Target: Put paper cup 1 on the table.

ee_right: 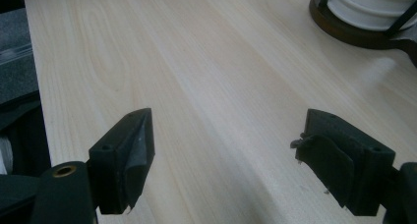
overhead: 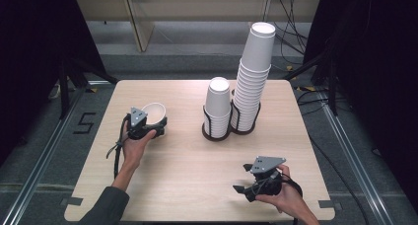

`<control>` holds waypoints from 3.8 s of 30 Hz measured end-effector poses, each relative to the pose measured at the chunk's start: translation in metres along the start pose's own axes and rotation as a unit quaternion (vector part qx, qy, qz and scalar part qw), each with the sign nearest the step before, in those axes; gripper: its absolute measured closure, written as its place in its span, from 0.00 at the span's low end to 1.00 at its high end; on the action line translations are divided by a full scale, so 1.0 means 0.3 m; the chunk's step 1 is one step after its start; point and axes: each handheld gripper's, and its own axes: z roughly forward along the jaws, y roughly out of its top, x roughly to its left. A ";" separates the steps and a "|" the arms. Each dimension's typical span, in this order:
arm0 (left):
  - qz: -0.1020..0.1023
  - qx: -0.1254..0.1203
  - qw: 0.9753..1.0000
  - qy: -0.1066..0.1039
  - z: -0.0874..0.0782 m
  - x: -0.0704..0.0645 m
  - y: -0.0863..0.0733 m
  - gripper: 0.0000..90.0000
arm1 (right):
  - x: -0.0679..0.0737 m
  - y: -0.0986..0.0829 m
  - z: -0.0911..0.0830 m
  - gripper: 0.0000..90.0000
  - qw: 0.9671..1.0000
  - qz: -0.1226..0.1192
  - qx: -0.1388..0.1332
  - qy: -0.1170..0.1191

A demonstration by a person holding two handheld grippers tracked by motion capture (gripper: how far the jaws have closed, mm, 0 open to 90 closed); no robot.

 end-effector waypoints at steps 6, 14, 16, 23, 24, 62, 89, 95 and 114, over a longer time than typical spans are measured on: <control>-0.006 0.007 1.000 0.006 0.050 0.012 0.010 0.14 | 0.001 -0.002 0.005 0.24 1.000 -0.001 0.002 0.001; 0.000 0.008 1.000 0.008 0.085 0.014 0.011 0.13 | 0.007 -0.005 0.006 0.24 1.000 0.008 0.004 0.001; 0.005 0.015 1.000 0.012 0.094 0.012 0.003 0.13 | -0.003 -0.004 0.007 0.24 1.000 -0.010 -0.002 0.000; 0.032 0.020 0.999 0.019 0.106 -0.003 -0.006 0.11 | 0.004 -0.006 0.005 0.23 1.000 0.005 0.002 0.001; 0.037 0.022 0.999 0.021 0.107 -0.003 -0.006 0.10 | 0.008 -0.006 0.004 0.23 1.000 0.012 0.004 0.001; 0.047 0.069 0.997 -0.002 0.035 0.048 -0.076 0.16 | -0.006 -0.024 -0.005 0.22 1.000 0.002 0.006 -0.001; 0.014 0.019 0.999 -0.043 -0.244 -0.063 -0.051 0.16 | -0.020 -0.029 -0.028 0.22 1.000 0.007 -0.011 -0.012; 0.007 0.012 0.998 -0.061 -0.321 -0.109 -0.066 0.16 | -0.025 -0.029 -0.032 0.22 1.000 0.015 -0.013 -0.016; 0.030 0.005 0.993 -0.112 -0.459 -0.242 -0.141 0.16 | -0.037 -0.031 -0.048 0.22 0.999 0.033 -0.023 -0.031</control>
